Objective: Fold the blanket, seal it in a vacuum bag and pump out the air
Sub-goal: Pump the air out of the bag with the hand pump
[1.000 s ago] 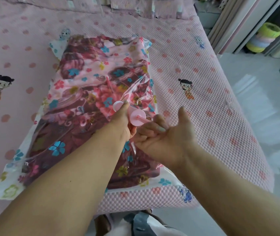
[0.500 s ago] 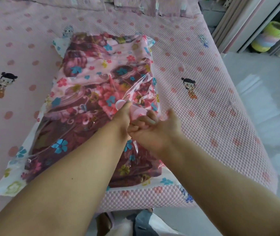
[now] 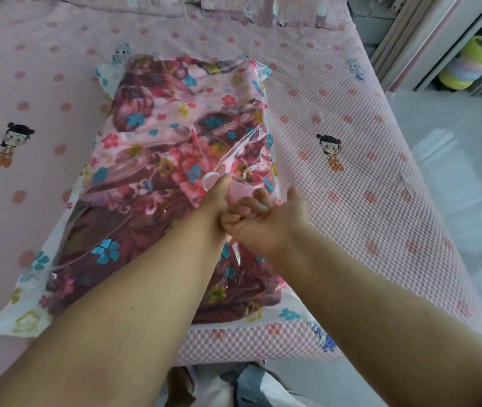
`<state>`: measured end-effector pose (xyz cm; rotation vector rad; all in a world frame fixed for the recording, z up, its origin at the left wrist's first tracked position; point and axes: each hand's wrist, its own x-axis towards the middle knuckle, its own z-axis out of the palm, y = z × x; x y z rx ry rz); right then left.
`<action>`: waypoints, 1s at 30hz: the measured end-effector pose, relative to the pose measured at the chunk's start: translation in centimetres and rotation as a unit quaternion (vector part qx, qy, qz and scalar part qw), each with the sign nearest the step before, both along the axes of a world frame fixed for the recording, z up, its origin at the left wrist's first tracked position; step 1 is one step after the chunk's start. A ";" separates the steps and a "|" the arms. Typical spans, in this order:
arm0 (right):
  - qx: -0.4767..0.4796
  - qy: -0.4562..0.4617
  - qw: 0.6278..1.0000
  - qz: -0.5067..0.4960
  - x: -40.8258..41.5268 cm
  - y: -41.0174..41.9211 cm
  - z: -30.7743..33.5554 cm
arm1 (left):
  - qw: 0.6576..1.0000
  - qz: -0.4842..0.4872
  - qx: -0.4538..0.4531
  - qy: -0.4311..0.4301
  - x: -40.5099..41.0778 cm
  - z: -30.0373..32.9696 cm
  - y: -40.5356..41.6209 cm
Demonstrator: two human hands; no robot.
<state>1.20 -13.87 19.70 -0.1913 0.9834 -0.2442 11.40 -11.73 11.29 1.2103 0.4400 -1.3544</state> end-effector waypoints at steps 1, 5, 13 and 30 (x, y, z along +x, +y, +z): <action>-0.025 -0.003 0.999 0.025 -0.8 -0.2 0.1 | 1.000 0.004 0.006 -0.005 0.0 0.0 -0.1; -0.007 -0.135 0.989 0.064 -7.9 0.9 1.0 | 0.995 0.011 0.087 -0.057 -0.6 -0.5 0.3; 0.003 -0.011 1.000 -0.005 -0.2 -0.1 0.0 | 1.000 -0.004 0.002 0.009 -0.2 -0.4 -0.5; -0.083 -0.037 0.991 0.098 -5.8 0.0 0.7 | 0.996 0.024 0.072 -0.048 -0.5 -1.3 0.2</action>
